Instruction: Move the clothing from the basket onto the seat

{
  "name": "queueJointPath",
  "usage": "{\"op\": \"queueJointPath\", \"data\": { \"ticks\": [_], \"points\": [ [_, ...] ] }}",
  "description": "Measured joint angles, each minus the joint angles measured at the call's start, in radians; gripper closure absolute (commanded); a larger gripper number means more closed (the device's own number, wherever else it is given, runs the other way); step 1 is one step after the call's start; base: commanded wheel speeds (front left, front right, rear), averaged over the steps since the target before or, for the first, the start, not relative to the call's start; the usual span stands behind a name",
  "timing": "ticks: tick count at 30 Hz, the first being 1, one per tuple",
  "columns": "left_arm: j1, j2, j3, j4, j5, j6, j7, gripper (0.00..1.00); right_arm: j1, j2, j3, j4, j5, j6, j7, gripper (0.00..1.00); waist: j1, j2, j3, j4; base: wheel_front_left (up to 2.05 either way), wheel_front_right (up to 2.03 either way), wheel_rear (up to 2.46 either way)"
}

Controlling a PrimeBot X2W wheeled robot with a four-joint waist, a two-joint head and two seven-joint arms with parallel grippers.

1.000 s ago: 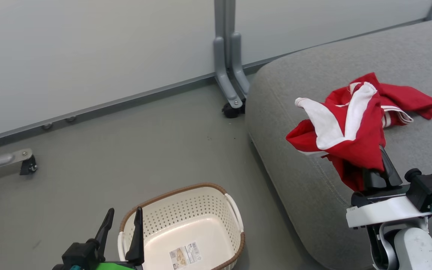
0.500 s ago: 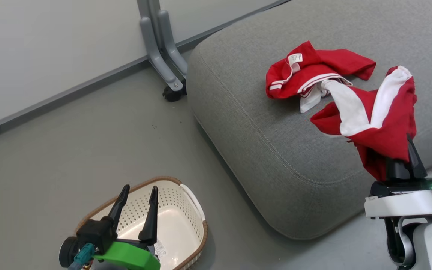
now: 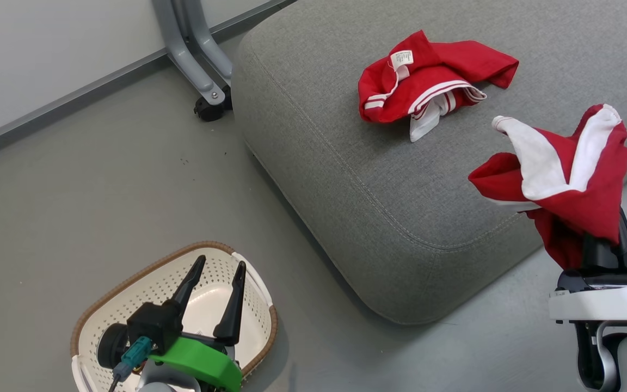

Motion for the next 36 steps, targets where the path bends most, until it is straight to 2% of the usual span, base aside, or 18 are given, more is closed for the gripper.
{"op": "queueJointPath", "data": {
  "ticks": [10, 16, 23, 29, 36],
  "points": [
    [0.003, 0.001, 0.008, -0.014, 0.003, 0.0, 0.0, 0.0, -0.021, 0.0, -0.004, 0.007, -0.023, 0.0, 0.0, 1.0, 0.0, 0.0, 0.015, -0.008, 0.0, 0.0, 0.0],
    [0.005, 0.019, 0.003, -0.071, 0.026, 0.0, 0.0, 0.0, -0.131, -0.027, 0.004, 0.012, -0.019, 0.0, 0.0, 1.0, 0.0, 0.0, 0.061, -0.014, 0.0, 0.0, 0.0],
    [-0.028, 0.095, -0.006, -0.148, 0.051, 0.0, 0.0, 0.0, -0.369, -0.086, -0.036, 0.05, 0.017, 0.0, 0.0, 1.0, 0.0, 0.0, 0.168, -0.015, 0.0, 0.0, 0.0],
    [-0.102, 0.177, -0.057, -0.188, 0.056, 0.0, 0.0, 0.0, -0.582, -0.163, -0.087, 0.119, 0.021, 0.0, 0.0, 1.0, 0.0, 0.0, 0.282, -0.004, 0.0, 0.0, 0.0],
    [-0.175, 0.244, -0.085, -0.212, 0.055, 0.0, 0.0, 0.0, -0.808, -0.217, -0.14, 0.275, -0.01, 0.0, 0.0, 1.0, 0.0001, 0.0, 0.423, 0.027, 0.0, 0.0, 0.0]
  ]
}}
